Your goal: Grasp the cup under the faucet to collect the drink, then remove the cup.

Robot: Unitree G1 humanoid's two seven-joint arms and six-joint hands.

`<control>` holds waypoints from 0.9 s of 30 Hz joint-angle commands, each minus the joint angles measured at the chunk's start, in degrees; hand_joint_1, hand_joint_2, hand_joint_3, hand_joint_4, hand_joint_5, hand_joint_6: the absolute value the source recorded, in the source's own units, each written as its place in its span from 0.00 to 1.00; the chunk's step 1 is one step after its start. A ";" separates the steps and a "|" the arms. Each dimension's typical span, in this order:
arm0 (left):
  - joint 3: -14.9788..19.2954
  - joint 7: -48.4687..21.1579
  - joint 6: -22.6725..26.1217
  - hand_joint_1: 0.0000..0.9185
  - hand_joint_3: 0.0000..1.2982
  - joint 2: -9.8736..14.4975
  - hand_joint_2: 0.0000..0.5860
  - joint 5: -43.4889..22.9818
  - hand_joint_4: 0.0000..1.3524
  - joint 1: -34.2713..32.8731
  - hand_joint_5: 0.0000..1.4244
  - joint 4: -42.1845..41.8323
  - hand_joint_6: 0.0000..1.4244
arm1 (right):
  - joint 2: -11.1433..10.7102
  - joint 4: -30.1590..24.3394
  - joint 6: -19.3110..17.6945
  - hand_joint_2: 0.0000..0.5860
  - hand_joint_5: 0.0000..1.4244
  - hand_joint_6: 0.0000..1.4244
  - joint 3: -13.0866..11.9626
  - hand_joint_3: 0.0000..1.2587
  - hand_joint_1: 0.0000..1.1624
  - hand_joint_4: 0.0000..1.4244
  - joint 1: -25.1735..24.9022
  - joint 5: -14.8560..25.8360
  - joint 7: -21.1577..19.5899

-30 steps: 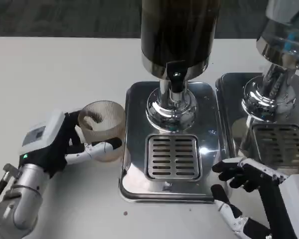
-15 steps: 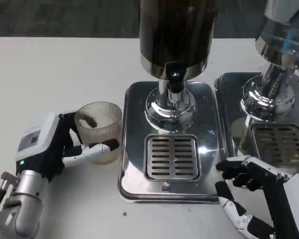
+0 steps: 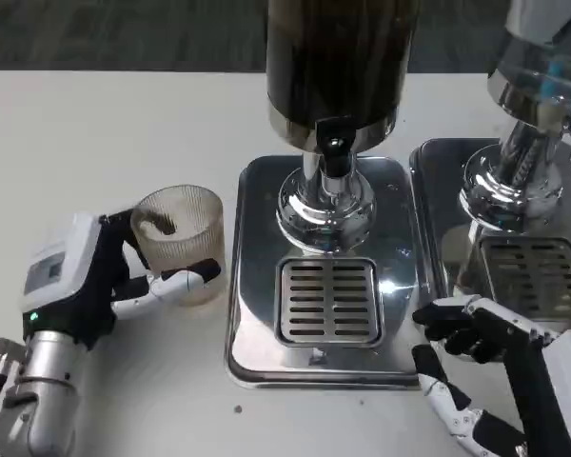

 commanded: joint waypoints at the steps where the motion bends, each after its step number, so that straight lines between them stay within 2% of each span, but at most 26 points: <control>1: 0.91 2.51 -2.29 0.37 0.55 1.31 0.20 0.53 0.67 0.81 0.81 -3.80 0.95 | -0.19 0.49 -0.74 0.70 0.45 0.50 -0.29 0.44 0.51 0.41 -0.01 0.54 -0.38; 6: 0.64 2.66 -3.56 0.37 0.55 1.18 0.20 1.47 0.67 2.31 0.81 -8.43 0.95 | -0.18 0.58 -0.84 0.70 0.45 0.50 -0.13 0.44 0.52 0.40 -0.30 0.64 -0.44; 12: -0.64 1.42 -4.18 0.37 0.55 -0.18 0.19 3.17 0.67 3.29 0.80 -11.99 0.95 | 0.15 0.55 -0.88 0.70 0.45 0.50 0.02 0.44 0.52 0.40 -0.25 0.96 -0.57; 20: -2.71 -0.37 -4.20 0.37 0.55 -2.50 0.19 4.97 0.67 2.41 0.80 -11.28 0.95 | 1.32 -0.49 -1.10 0.70 0.45 0.50 0.18 0.44 0.52 0.40 0.70 1.27 -1.09; 27: -3.84 -1.35 -4.09 0.36 0.55 -3.19 0.19 6.01 0.67 1.53 0.80 -9.82 0.95 | 2.32 -1.00 -1.48 0.70 0.45 0.50 -0.02 0.43 0.52 0.40 1.44 1.55 -1.15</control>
